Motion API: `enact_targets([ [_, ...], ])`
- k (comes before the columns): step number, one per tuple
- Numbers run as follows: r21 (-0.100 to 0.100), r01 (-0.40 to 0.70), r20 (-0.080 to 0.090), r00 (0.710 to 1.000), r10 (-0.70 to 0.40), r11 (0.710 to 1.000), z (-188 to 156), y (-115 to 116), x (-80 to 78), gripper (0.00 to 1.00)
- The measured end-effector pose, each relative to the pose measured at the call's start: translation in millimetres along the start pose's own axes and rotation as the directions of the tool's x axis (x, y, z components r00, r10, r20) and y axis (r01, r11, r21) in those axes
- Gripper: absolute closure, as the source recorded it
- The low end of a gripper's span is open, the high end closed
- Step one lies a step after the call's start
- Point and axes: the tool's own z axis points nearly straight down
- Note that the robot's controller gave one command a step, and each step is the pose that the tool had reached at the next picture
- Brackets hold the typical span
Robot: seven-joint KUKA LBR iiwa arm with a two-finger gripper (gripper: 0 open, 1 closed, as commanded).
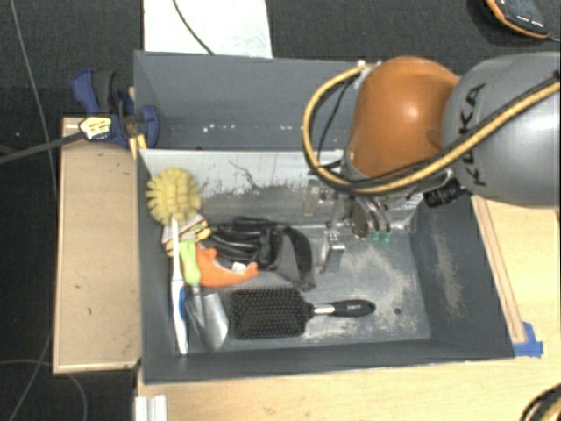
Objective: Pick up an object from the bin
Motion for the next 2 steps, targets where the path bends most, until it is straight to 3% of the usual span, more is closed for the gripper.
enact_targets([
  [1, -0.001, -0.003, 0.009, 1.0, 0.003, 1.0, -5.0, -0.5, -1.5, 0.0],
  [2, 0.0, 0.124, 0.008, 0.992, -0.124, 0.992, 111.8, 26.2, 53.0, 0.0],
])
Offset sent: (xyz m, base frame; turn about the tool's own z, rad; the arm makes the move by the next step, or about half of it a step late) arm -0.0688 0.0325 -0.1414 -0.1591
